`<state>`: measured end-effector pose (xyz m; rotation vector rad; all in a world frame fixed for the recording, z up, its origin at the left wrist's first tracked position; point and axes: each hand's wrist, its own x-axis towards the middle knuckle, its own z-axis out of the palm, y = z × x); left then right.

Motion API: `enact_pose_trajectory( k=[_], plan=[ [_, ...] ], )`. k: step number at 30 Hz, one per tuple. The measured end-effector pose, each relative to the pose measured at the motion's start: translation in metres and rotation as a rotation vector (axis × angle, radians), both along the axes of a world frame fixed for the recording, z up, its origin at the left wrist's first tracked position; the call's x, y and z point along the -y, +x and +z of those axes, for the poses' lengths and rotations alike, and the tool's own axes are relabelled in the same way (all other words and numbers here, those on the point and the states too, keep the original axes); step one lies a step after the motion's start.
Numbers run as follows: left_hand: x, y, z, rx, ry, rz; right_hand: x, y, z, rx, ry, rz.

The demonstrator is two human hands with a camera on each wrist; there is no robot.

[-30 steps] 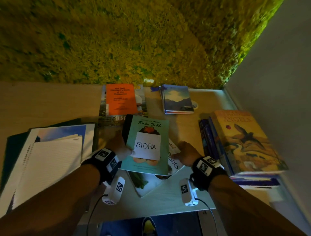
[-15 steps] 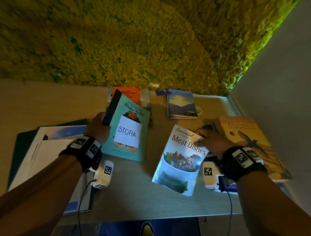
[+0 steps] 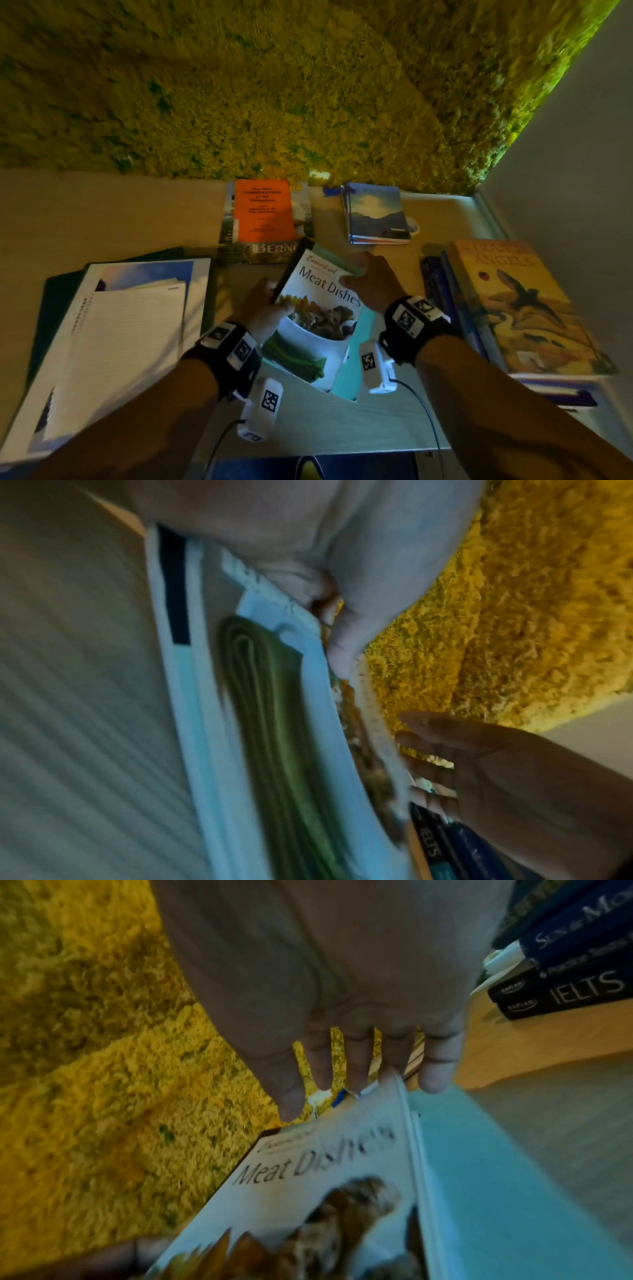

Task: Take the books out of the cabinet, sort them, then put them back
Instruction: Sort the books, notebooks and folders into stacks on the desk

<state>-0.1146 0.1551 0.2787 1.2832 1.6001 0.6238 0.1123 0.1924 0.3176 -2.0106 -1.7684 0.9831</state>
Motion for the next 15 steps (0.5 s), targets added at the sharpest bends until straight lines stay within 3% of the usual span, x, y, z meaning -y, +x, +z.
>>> enact_pose_trajectory(
  k=[3,7,9,12,15],
  plan=[
    [-0.017,-0.006,0.003,-0.132,-0.011,0.032,0.005,0.0,-0.019,0.097,0.001,0.03],
    [-0.058,-0.019,0.009,-0.367,0.149,-0.023,0.011,-0.007,-0.035,0.164,-0.008,0.135],
    [-0.087,-0.025,0.015,-0.479,0.158,0.01,0.014,-0.013,-0.043,0.283,-0.009,0.206],
    [-0.13,-0.033,0.024,-0.583,0.035,0.102,0.019,-0.021,-0.052,0.397,0.049,0.259],
    [-0.158,-0.035,0.019,-0.667,-0.097,0.129,0.013,-0.017,-0.052,0.398,-0.058,0.196]
  ],
)
